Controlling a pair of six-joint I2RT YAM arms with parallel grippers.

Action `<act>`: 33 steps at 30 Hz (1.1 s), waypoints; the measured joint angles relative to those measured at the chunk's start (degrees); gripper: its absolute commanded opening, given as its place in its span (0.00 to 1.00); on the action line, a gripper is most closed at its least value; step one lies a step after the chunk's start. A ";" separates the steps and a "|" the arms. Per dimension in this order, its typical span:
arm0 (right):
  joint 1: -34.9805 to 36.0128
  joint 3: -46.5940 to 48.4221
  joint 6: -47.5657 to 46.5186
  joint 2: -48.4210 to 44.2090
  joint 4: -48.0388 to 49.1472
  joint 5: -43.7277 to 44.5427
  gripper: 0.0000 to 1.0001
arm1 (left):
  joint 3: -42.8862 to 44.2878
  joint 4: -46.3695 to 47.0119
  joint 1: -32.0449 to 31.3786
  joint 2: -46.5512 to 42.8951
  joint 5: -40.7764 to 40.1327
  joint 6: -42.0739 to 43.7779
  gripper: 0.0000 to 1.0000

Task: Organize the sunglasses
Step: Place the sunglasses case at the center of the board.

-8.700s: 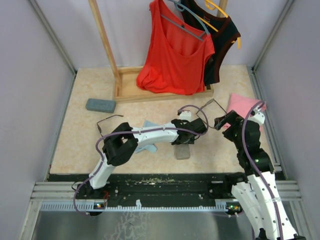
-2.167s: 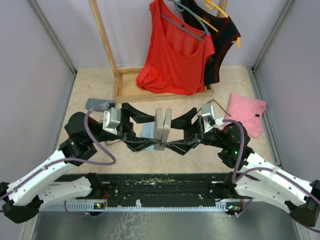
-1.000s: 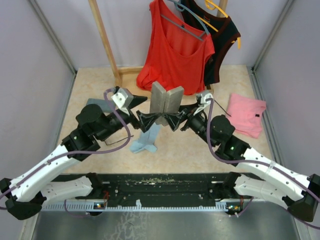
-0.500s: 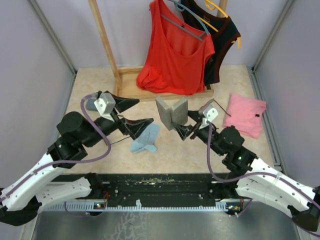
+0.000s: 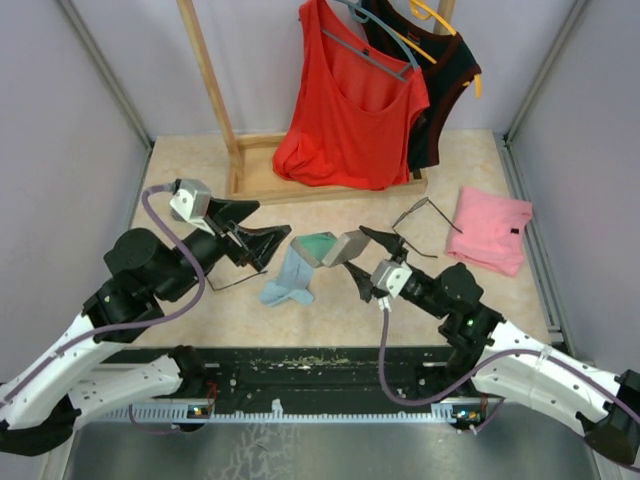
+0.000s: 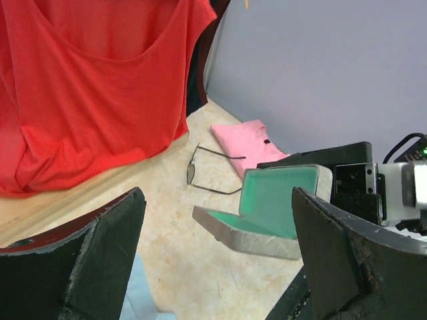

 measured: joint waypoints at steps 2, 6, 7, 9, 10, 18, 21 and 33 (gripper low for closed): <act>0.00 0.00 -6.10 1.01 -0.28 -0.46 0.00 | 0.39 -1.36 0.00 1.05 -0.66 -1.16 0.95; 0.00 0.48 -17.03 4.00 -3.91 0.15 0.00 | 0.35 -2.47 0.00 2.95 -0.44 -2.58 0.96; 0.00 0.55 -19.67 4.92 -5.07 0.70 0.00 | 0.15 -2.43 0.00 3.26 0.15 -2.84 0.96; 0.00 0.55 -23.91 5.90 -7.54 1.55 0.00 | -0.13 -2.40 0.00 3.80 1.77 -3.19 0.95; 0.00 0.55 -26.08 6.23 -8.66 1.95 0.00 | -0.15 -2.25 0.00 4.24 2.80 -3.30 0.93; 0.00 2.36 -35.69 7.63 -13.40 3.19 0.00 | 2.19 -3.52 0.00 14.60 11.10 -3.39 0.78; 0.02 3.65 -37.59 8.57 -14.53 3.17 0.00 | 2.80 -5.27 0.00 18.75 13.68 -3.04 0.75; 0.13 4.28 -39.47 10.45 -16.59 3.19 0.00 | 4.50 -9.33 0.00 24.37 19.32 -0.66 0.47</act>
